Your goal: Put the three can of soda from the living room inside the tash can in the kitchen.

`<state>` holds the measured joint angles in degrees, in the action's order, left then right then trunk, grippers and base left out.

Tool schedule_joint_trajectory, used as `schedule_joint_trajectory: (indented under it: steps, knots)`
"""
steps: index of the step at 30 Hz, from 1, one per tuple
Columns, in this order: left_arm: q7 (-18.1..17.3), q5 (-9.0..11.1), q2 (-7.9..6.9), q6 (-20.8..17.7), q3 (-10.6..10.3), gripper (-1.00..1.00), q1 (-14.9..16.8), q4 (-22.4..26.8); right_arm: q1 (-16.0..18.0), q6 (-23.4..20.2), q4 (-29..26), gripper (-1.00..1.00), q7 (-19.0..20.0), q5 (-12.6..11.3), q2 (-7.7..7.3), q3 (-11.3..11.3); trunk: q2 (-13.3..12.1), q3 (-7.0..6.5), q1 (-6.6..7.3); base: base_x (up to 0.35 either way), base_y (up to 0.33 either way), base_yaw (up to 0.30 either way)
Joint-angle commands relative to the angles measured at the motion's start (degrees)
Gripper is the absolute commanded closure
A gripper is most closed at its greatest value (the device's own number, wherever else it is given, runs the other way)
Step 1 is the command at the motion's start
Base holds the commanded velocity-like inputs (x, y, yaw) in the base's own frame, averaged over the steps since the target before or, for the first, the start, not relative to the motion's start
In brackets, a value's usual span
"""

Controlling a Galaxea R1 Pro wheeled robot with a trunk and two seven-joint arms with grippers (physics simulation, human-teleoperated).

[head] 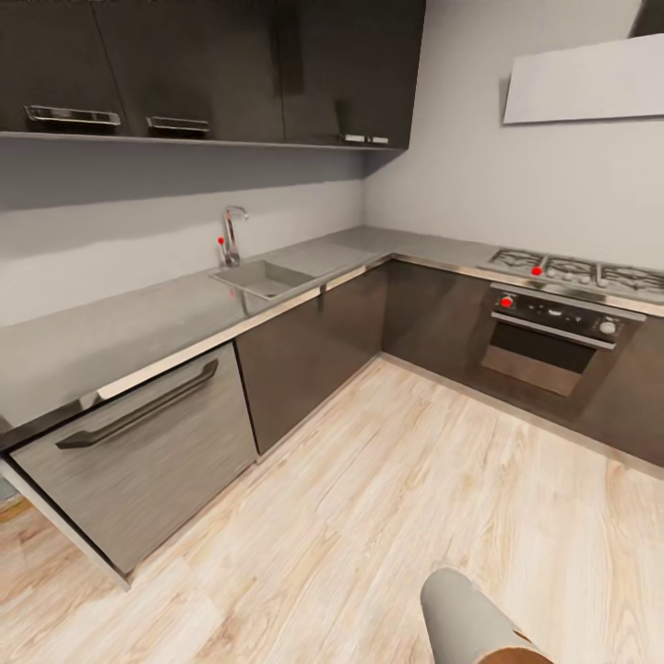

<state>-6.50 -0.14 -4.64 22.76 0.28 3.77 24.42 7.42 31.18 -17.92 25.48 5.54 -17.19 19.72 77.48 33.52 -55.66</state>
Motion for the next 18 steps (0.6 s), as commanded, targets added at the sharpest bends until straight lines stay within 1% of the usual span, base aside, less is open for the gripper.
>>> schedule_joint_trajectory:
  steps: [1, 5, 6, 7, 9, 11, 16, 18]
  knots:
    - [0.00, 0.00, -0.03, 0.45, -0.01, -1.00, 0.01, -0.31, -0.19, 1.36, 1.83, 1.00, 0.22, -0.02, -0.33, 0.41, -0.42, -0.19, 0.22, 0.000, 0.000, 0.000]
    - [0.00, -0.02, -0.07, 1.15, -0.01, -1.00, 0.01, -0.58, -0.28, 3.67, 4.25, 1.00, 0.23, -0.01, -0.65, 1.40, -2.02, -0.91, 1.10, 0.000, 0.000, 0.000]
    - [0.00, -0.04, -0.09, 1.97, -0.01, -1.00, -0.02, -1.04, -0.35, 4.80, 5.33, 1.00, 0.26, 0.00, -0.81, 2.06, -2.42, -1.08, 1.32, 0.000, 0.000, 0.000]
    - [0.00, -0.04, -0.10, 2.82, -0.01, -1.00, -0.04, -1.60, -0.36, 5.11, 5.63, 1.00, 0.26, 0.00, -0.85, 2.23, -2.82, -1.26, 1.54, 0.000, 0.000, 0.000]
    - [0.00, -0.04, -0.10, 4.33, -0.01, -1.00, -0.06, -3.00, -0.38, 5.44, 5.93, 1.00, 0.24, 0.01, -0.89, 2.40, -3.63, -1.62, 1.98, 0.000, 0.000, 0.000]
    - [0.00, -0.03, -0.11, 4.88, -0.01, -1.00, -0.07, -3.76, -0.38, 5.59, 6.04, 1.00, 0.26, 0.01, -0.90, 2.46, -4.43, -1.98, 2.42, 0.000, 0.000, 0.000]
    - [0.00, -0.09, -0.06, 5.43, -0.06, -1.00, -0.09, -4.45, -0.39, 5.66, 6.13, 1.00, 0.20, 0.00, -0.87, 2.58, -6.43, -2.88, 3.52, 0.000, 0.000, 0.000]
    - [0.00, -0.08, -0.04, 5.47, -0.08, -1.00, -0.10, -4.48, -0.39, 5.65, 6.14, 1.00, 0.20, 0.00, -0.82, 2.61, -6.43, -2.88, 3.52, 0.000, 0.000, 0.000]
